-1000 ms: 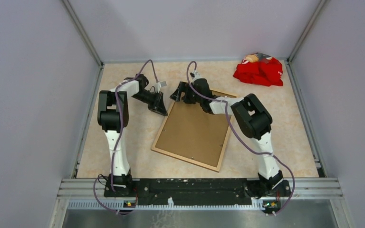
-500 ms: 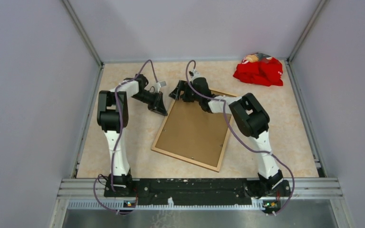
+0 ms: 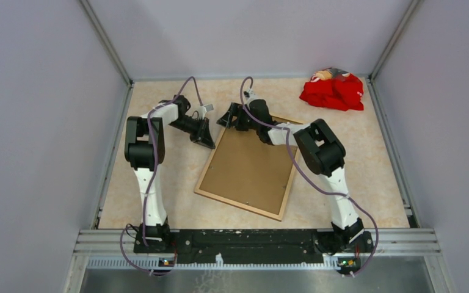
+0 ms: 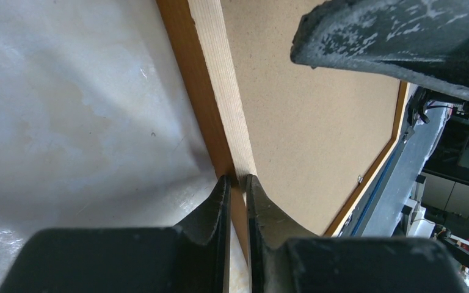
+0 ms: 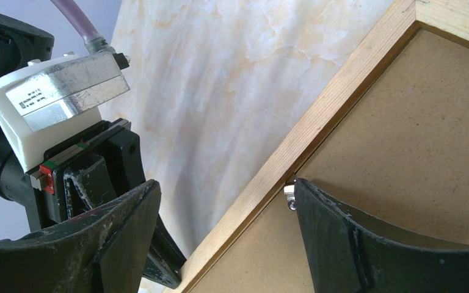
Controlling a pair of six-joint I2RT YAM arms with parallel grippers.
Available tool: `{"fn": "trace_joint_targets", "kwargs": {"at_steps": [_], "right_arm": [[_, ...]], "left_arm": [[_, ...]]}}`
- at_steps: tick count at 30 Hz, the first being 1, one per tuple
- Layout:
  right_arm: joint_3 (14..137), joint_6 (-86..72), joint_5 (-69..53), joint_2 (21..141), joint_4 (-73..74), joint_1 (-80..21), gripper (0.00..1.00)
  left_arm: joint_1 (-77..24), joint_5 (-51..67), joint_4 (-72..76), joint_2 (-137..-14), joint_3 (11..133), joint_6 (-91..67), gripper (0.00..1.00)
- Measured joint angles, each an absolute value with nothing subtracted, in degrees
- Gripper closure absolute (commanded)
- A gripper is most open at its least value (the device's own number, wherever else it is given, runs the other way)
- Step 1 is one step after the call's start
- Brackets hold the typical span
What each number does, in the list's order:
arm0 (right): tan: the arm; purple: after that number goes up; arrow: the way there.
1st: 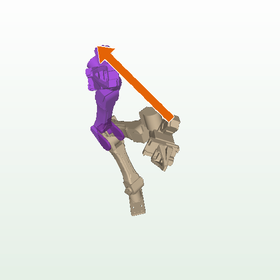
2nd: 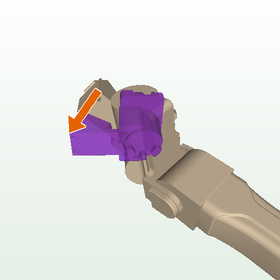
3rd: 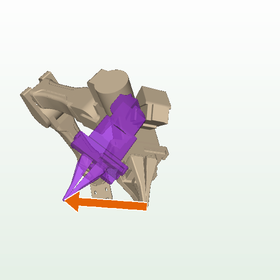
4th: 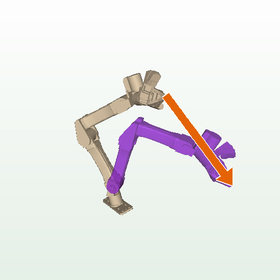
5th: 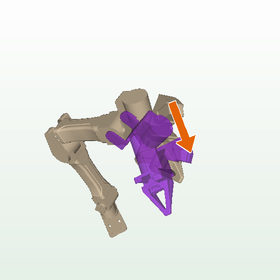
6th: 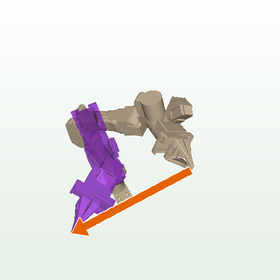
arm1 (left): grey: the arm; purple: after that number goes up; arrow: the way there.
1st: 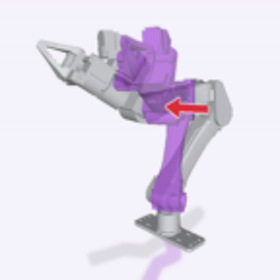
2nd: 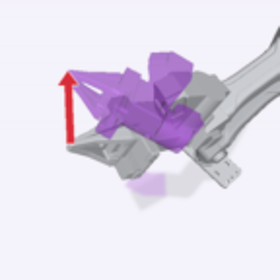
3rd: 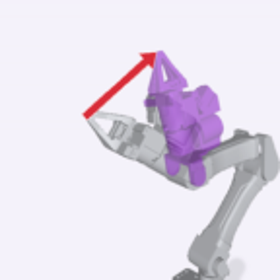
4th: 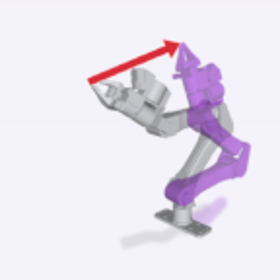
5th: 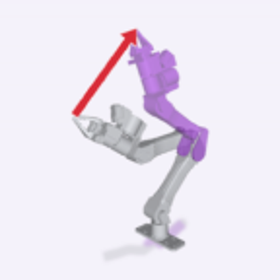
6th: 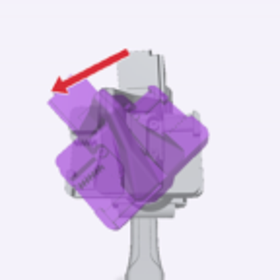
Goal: Put the photo into the frame
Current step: Install the photo frame at the center of the board, then adjust the photo frame at the center of the board.
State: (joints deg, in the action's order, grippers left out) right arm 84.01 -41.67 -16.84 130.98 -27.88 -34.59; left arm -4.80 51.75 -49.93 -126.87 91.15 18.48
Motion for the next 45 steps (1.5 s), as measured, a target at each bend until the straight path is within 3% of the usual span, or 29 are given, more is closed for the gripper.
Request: {"fn": "trace_joint_targets", "kwargs": {"at_steps": [13,23,29,36,40,45], "right_arm": [[84.86,-43.05,-19.29,131.87,-28.25,-34.20,0.19],[84.60,-38.96,-15.00,127.13,-19.42,-34.02,0.01],[72.97,-38.52,-6.76,108.86,-10.72,-30.44,0.01],[55.55,-40.82,4.08,87.88,-2.79,-18.70,0.01],[46.11,-41.60,6.85,84.68,1.10,-12.16,0.01],[42.37,-41.80,4.84,86.11,3.14,-10.96,0.01]], "left_arm": [[-4.93,51.92,-49.95,-126.87,91.11,18.28,0.85],[-4.80,51.27,-50.72,-126.43,91.18,19.70,0.75],[-4.47,45.17,-52.07,-124.49,90.83,23.92,0.73],[-4.21,40.01,-50.52,-118.80,82.67,27.88,0.73],[-4.99,38.41,-48.95,-115.11,77.56,29.80,0.72],[-8.03,36.03,-47.20,-110.74,72.01,32.12,0.72]]}}
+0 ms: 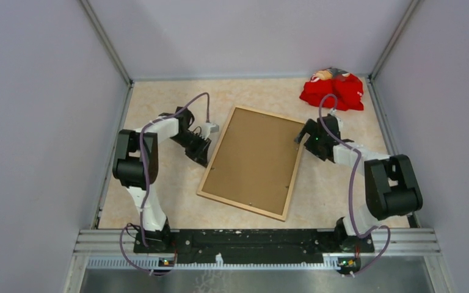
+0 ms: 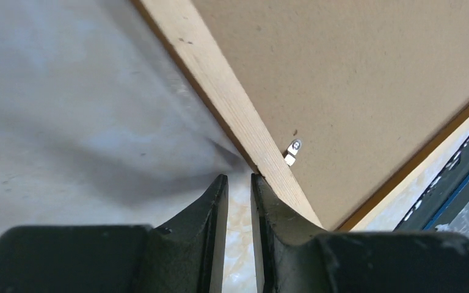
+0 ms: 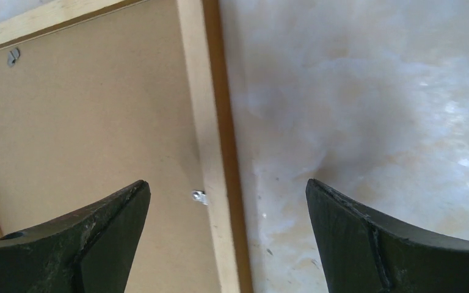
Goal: Put the photo into the frame
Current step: Adjust the photo frame at the center of the board.
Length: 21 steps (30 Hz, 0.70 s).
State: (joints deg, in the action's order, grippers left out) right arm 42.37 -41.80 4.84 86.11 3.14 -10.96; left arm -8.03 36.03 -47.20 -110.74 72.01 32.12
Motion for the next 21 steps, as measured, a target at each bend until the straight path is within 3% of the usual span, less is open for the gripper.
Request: {"fn": "trace_joint_targets", "kwargs": {"at_steps": [12,21], "right_arm": [[63.59,-41.43,-4.14,108.01,-3.99,-15.42,0.01],[81.89,-36.14,-7.09,120.84,-1.61,-24.73,0.01]], "left_arm": [[-20.78,31.07,-50.04,-105.25,65.12,37.10,0.71],[-29.04,32.47,-60.77,-105.97,62.04,39.27,0.55]]}}
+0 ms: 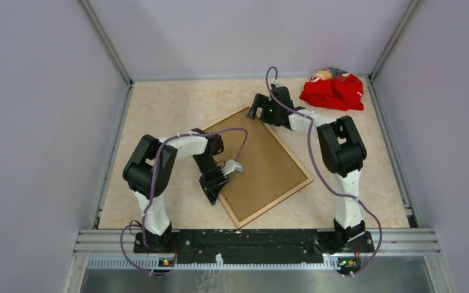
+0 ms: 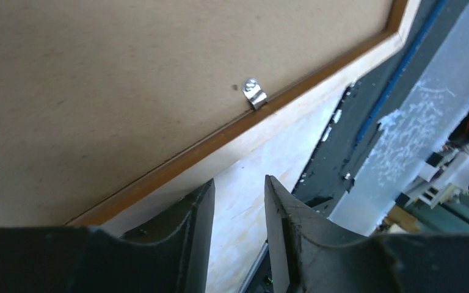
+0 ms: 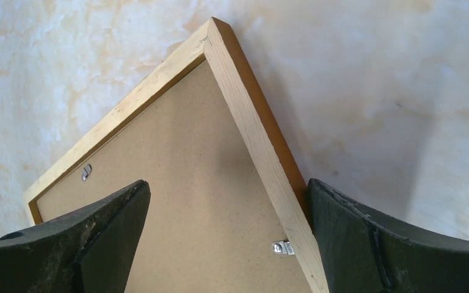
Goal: Put the photo into the frame
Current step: Adjust the photo frame at the center of the board.
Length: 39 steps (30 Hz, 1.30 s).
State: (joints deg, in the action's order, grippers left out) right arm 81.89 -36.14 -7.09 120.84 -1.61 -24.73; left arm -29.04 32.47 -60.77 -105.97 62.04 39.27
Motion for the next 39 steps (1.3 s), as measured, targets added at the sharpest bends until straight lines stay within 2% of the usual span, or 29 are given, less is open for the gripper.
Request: {"fn": "trace_joint_targets", "kwargs": {"at_steps": [6,12,19,21,25,29,33,39], "right_arm": [[88.47,-32.95,-8.29,122.83,4.95,-25.76,0.01],[85.27,-32.73,-7.09,116.20,11.09,-24.43,0.01],[66.81,-34.76,-2.42,91.70,14.72,-23.05,0.01],[60.16,-36.12,-2.68,84.71,15.20,-23.05,0.01],[46.54,-38.79,-4.21,73.12,18.90,-23.16,0.01],[35.99,-42.19,-5.98,61.34,25.89,-23.46,0.01],[31.73,-46.24,-7.73,50.52,31.46,-24.93,0.01],[28.77,-50.30,-10.87,47.35,32.03,-25.39,0.01]], "left_arm": [[-30.15,34.87,-64.27,-107.04,64.05,41.71,0.48],[-24.75,36.64,-68.47,-106.56,72.82,46.98,0.46],[-6.76,35.86,-69.95,-109.62,92.77,48.47,0.56],[-1.91,34.85,-67.20,-113.58,99.53,45.23,0.64],[4.34,33.36,-61.12,-122.65,108.07,37.76,0.66],[6.94,33.12,-56.97,-128.07,108.51,32.77,0.68],[6.68,34.48,-55.00,-130.08,107.39,29.82,0.71],[6.00,37.28,-53.56,-130.15,103.72,28.80,0.71]]}}
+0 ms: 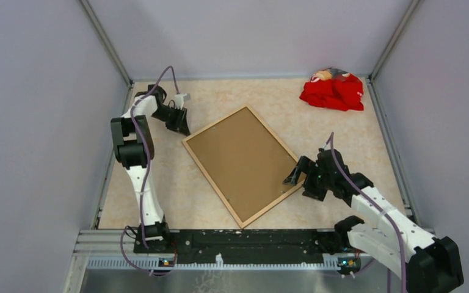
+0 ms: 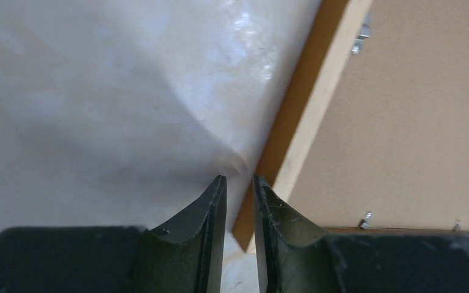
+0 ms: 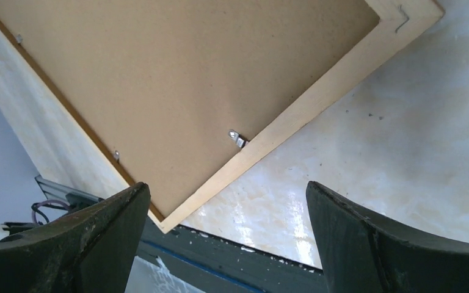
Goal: Put the photo into the frame
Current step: Adjust the photo frame at the center of the board.
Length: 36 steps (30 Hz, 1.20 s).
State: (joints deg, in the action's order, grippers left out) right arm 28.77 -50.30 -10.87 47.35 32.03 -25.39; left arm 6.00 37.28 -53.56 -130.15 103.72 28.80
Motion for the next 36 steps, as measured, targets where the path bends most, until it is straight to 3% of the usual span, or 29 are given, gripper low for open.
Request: {"fn": "trace_joint_targets", "kwargs": {"at_steps": [10,22,32,36], "right_arm": [[27.33,-51.53,-11.66,60.71,24.38,-25.47,0.01],[39.57,-41.82,-2.33,73.89,27.92,-20.18,0.01],[46.81,-39.20,-0.01,69.84,26.15,-19.64,0.01],[48.14,-39.99,0.40,70.72,24.77,-25.04,0.01]], "left_arm": [[6.31,41.04,-48.25,-121.49,87.59,32.69,0.69],[4.78,39.57,-54.48,-109.58,69.32,44.71,0.68],[4.03,40.86,-60.18,-108.97,69.19,44.38,0.63],[4.10,42.78,-60.20,-108.97,71.09,43.38,0.62]]}}
